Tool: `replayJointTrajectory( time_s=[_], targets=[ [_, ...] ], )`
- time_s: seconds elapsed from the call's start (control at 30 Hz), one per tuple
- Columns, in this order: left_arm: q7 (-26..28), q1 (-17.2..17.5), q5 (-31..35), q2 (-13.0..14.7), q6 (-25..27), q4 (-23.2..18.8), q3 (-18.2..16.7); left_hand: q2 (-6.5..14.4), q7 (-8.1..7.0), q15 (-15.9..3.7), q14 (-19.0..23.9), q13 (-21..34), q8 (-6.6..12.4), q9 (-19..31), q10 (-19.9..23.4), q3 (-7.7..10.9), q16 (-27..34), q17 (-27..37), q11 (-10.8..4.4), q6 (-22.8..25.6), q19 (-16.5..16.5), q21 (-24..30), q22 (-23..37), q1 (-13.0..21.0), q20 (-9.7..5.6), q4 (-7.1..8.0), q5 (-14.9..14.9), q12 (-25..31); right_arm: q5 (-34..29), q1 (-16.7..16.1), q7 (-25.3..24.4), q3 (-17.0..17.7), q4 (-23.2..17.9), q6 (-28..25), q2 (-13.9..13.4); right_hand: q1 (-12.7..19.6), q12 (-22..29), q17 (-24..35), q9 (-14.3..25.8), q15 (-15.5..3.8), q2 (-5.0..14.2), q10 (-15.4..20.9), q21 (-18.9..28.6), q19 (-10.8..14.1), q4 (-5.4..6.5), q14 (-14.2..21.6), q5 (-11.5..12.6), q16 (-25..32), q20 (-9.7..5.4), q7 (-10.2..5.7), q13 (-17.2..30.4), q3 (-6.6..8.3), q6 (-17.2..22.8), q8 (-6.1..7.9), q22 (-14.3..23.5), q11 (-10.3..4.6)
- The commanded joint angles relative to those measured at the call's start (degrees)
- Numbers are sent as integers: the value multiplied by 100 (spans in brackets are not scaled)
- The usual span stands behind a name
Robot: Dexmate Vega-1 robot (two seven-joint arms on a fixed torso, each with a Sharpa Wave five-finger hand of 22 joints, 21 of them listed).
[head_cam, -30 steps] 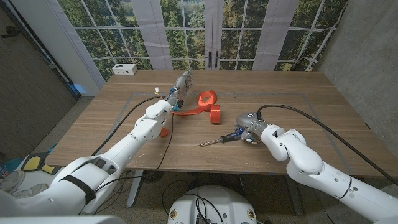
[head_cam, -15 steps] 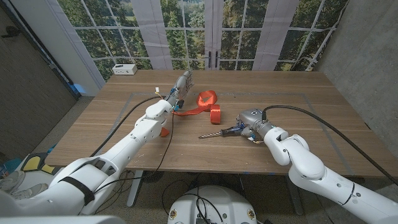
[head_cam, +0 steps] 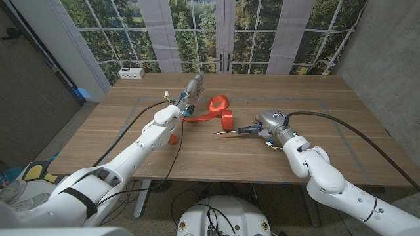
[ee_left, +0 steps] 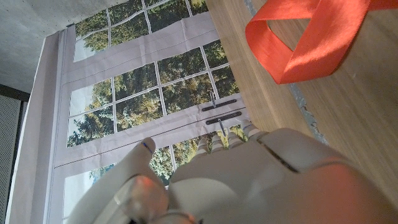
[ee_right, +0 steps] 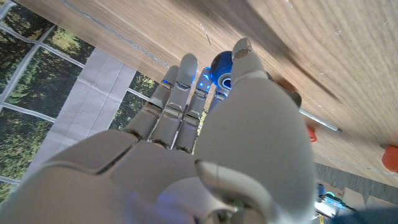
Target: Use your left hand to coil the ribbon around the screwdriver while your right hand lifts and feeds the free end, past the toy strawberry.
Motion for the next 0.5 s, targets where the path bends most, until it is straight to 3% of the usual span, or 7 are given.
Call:
replayJointTrajectory(
  time_s=[0.03, 0.07, 0.2, 0.37, 0.5],
  targets=[
    [811, 330, 546, 301, 406, -940, 119, -94, -117, 211, -352, 37, 47, 13, -564, 79, 73, 16, -37, -512, 83, -31, 24, 375, 330, -376, -161, 15, 178, -264, -612, 183, -50, -326, -43, -210, 332, 40, 28, -723, 570, 875, 45, -29, 7, 22, 27, -40, -193, 147, 701, 32, 1076, -36, 38, 81],
    [940, 372, 641, 345, 468, -1066, 133, -123, -133, 287, -215, 42, 69, 14, -460, 109, 95, 22, -14, -458, 124, -36, 35, 516, 445, -522, -234, 47, 231, -300, -683, 217, -54, -355, -27, -210, 327, 42, 26, -723, 570, 867, 49, -30, 7, 22, 28, -45, -193, 142, 699, 31, 1074, -40, 41, 73],
    [1331, 485, 951, 523, 825, -1537, 181, -175, -118, 312, 18, 55, 139, 19, -148, 159, 117, 31, 54, -238, 190, -41, 57, 766, 554, -788, -384, 142, 276, -363, -818, 264, -80, -431, -85, -208, 331, 60, 45, -724, 574, 867, 75, -36, 10, 27, 31, -76, -188, 138, 708, 24, 1067, -50, 58, 75],
    [1842, 673, 1336, 730, 1409, -2230, 241, -215, -106, 347, 223, 67, 151, 27, 10, 198, 147, 42, 183, -148, 233, -41, 75, 957, 587, -990, -491, 178, 335, -414, -970, 330, -77, -517, -155, -205, 329, 79, 61, -725, 581, 856, 98, -53, 14, 41, 34, -107, -185, 144, 717, 18, 1063, -63, 71, 70],
    [1808, 763, 1345, 818, 1536, -2462, 255, -232, -105, 378, 261, 73, 141, 30, 20, 207, 146, 46, 203, -157, 192, -61, 81, 1015, 613, -1054, -523, 174, 428, -482, -1112, 389, -78, -500, -255, -205, 328, 90, 69, -725, 584, 860, 110, -59, 16, 48, 35, -125, -186, 141, 714, 15, 1061, -70, 75, 61]
  ],
)
